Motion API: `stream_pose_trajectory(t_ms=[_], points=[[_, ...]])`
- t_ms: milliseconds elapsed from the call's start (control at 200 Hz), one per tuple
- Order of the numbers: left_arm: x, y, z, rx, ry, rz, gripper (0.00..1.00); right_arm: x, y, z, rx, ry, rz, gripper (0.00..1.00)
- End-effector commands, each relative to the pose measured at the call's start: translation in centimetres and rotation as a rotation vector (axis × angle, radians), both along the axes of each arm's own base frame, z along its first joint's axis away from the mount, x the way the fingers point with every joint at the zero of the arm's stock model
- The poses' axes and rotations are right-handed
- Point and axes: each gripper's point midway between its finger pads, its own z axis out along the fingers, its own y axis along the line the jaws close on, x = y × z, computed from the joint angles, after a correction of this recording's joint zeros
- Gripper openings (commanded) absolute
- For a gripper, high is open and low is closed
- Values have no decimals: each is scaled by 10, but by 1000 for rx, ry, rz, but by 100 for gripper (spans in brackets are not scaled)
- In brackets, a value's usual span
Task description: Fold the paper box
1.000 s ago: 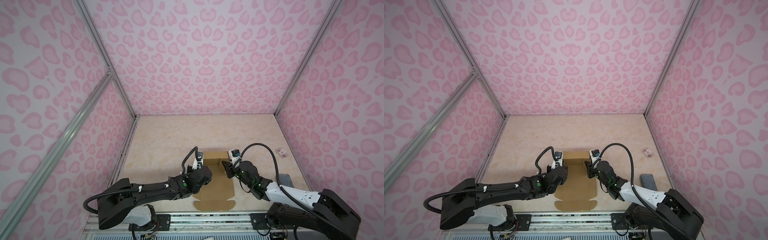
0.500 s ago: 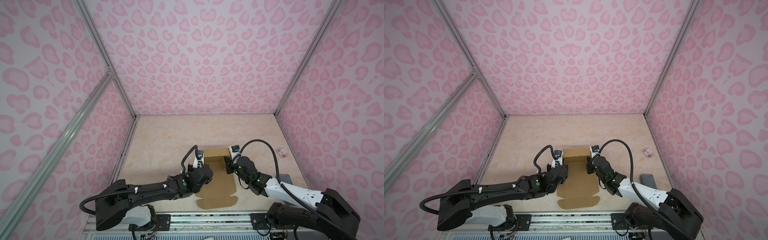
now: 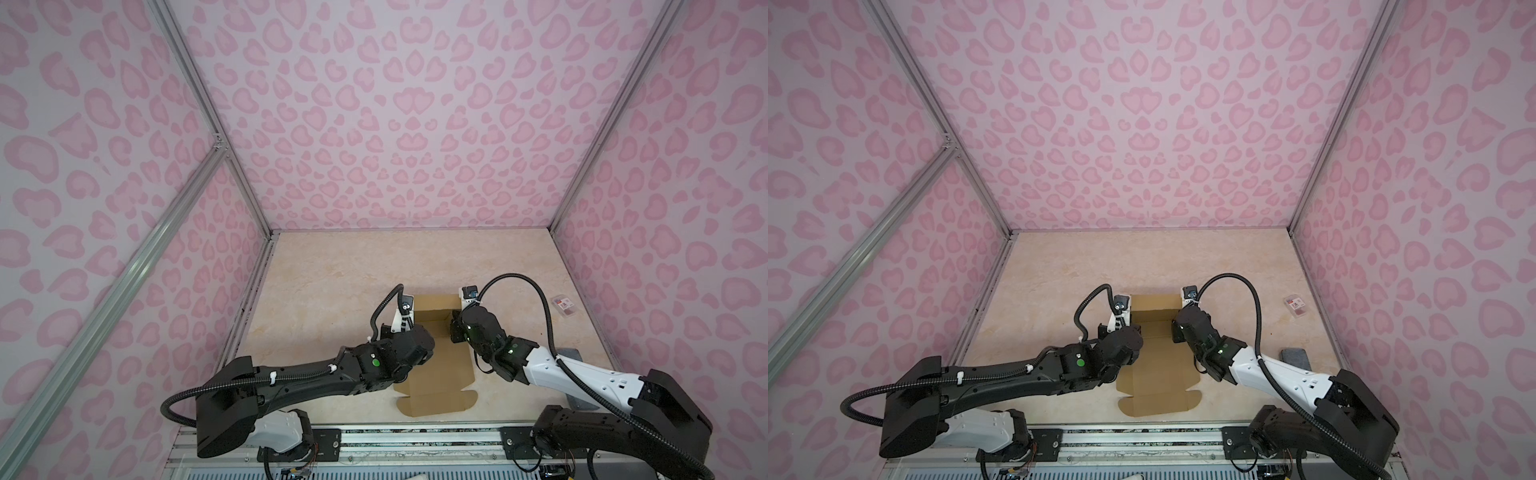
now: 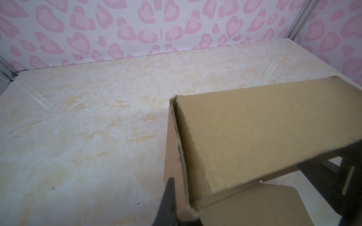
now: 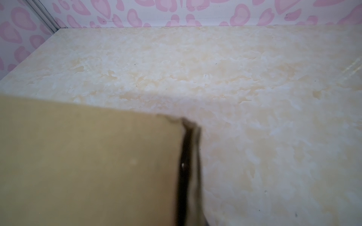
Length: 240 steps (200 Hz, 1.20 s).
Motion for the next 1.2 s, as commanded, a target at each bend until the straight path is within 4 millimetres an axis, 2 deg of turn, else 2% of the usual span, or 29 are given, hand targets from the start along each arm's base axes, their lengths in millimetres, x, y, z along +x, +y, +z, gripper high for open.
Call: stream_pose_trajectory(t_ms=[0,25,335,590,945,1195], points=[[2,-5,7,-30,-4,17,0,0,-10,-5,-27,34,-66,3],[2,-6,7,-28,-4,18,1,1,-11,-5,-25,41,-77,0],[1,-18,8,-11,15,11,0,3,-10,-3,-13,85,-108,0],[2,-23,12,-13,16,9,0,4,-25,-2,-31,106,-208,0],[1,-23,10,-6,14,8,1,3,-14,-2,5,121,-163,0],[1,-22,7,7,19,9,1,1,-16,-2,10,118,-162,0]])
